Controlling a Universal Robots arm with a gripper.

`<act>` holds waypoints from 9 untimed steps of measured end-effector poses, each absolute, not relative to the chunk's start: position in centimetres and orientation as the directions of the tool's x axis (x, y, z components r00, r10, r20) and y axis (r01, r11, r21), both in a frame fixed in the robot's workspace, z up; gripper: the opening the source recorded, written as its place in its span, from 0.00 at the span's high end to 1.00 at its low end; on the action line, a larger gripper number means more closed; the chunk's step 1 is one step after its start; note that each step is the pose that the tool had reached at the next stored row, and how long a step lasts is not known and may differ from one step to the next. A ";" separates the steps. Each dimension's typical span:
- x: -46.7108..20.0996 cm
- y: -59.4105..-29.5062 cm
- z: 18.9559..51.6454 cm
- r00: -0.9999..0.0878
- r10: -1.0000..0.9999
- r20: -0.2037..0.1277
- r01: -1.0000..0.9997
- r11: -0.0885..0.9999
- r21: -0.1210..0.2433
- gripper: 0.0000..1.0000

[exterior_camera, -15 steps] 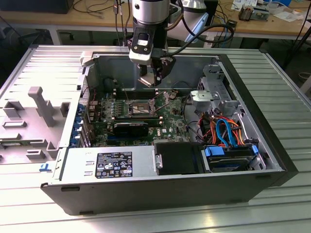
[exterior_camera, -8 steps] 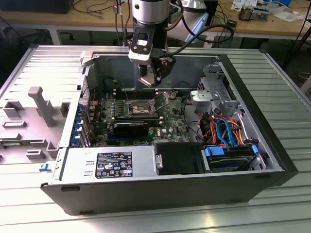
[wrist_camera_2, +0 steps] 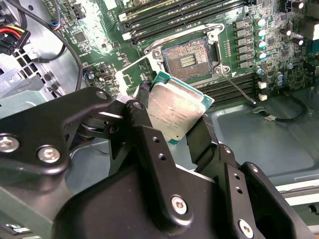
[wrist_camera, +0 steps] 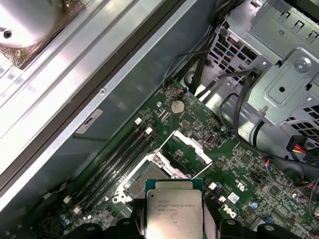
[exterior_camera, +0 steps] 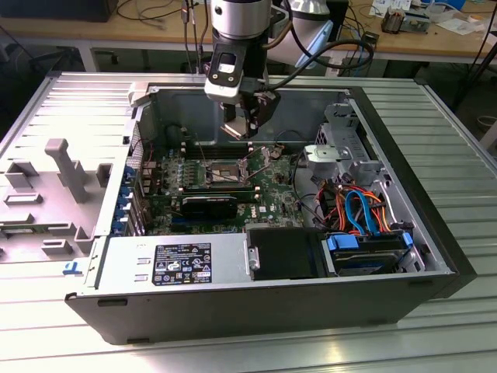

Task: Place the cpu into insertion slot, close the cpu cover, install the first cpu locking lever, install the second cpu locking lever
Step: 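Place the cpu into insertion slot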

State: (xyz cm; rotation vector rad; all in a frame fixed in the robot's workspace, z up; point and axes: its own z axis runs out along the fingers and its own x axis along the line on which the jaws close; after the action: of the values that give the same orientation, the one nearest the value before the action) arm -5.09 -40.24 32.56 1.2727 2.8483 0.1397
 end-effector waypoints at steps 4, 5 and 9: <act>-5.1 -40.2 32.6 -0.661 0.750 0.019 0.748 0.658 0.089 0.45; -5.1 -40.2 32.6 -0.660 0.751 0.019 0.749 0.657 0.089 0.45; -5.1 -40.2 32.5 -0.653 0.757 0.019 0.756 0.649 0.089 0.45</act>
State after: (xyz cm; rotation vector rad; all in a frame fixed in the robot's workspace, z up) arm -5.09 -40.23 32.54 1.3006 2.8346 0.1394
